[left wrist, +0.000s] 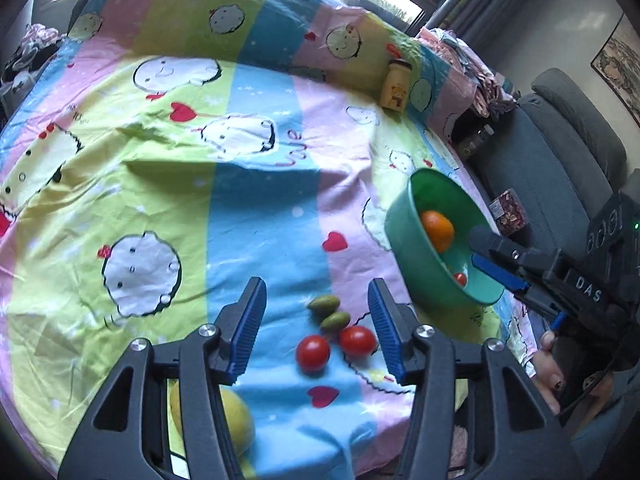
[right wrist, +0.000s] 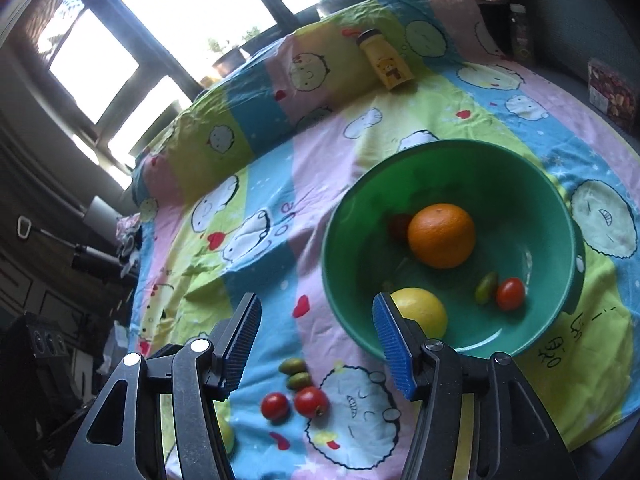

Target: Organize fruits

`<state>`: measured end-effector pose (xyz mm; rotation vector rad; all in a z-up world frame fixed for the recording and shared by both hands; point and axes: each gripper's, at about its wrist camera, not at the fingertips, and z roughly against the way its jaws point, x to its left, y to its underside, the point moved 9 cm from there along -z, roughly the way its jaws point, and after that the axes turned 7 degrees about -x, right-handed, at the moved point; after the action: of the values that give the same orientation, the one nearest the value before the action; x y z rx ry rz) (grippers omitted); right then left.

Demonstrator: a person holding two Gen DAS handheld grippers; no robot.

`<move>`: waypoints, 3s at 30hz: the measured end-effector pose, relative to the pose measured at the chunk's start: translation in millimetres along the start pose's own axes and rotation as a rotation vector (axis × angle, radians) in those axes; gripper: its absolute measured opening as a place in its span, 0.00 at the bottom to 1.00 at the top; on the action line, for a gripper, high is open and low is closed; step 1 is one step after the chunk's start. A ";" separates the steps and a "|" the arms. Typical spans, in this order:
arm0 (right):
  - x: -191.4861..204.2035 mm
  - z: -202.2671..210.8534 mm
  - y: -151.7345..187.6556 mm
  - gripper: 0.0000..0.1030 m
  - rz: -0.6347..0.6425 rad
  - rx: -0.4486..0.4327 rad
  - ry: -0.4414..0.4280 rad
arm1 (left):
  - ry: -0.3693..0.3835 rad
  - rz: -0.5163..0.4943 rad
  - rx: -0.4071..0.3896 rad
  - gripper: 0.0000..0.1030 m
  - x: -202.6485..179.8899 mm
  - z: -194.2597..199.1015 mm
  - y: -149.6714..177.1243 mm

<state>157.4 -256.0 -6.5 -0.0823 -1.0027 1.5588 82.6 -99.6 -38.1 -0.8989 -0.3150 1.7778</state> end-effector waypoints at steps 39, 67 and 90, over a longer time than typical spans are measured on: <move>18.9 -89.1 83.5 0.20 0.305 0.312 0.110 | 0.037 0.093 0.147 0.34 20.5 -50.6 5.2; 14.3 -94.4 90.4 0.21 0.265 0.373 0.077 | 0.029 0.048 0.240 0.28 -5.2 -101.0 20.7; 12.8 -64.3 60.4 0.20 0.258 0.222 0.045 | 0.057 0.132 0.225 0.26 -4.7 -102.4 16.5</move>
<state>143.4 -205.0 -78.2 -0.0952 -0.8011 1.8869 143.8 -131.4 -115.7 -0.8223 -0.0171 1.8616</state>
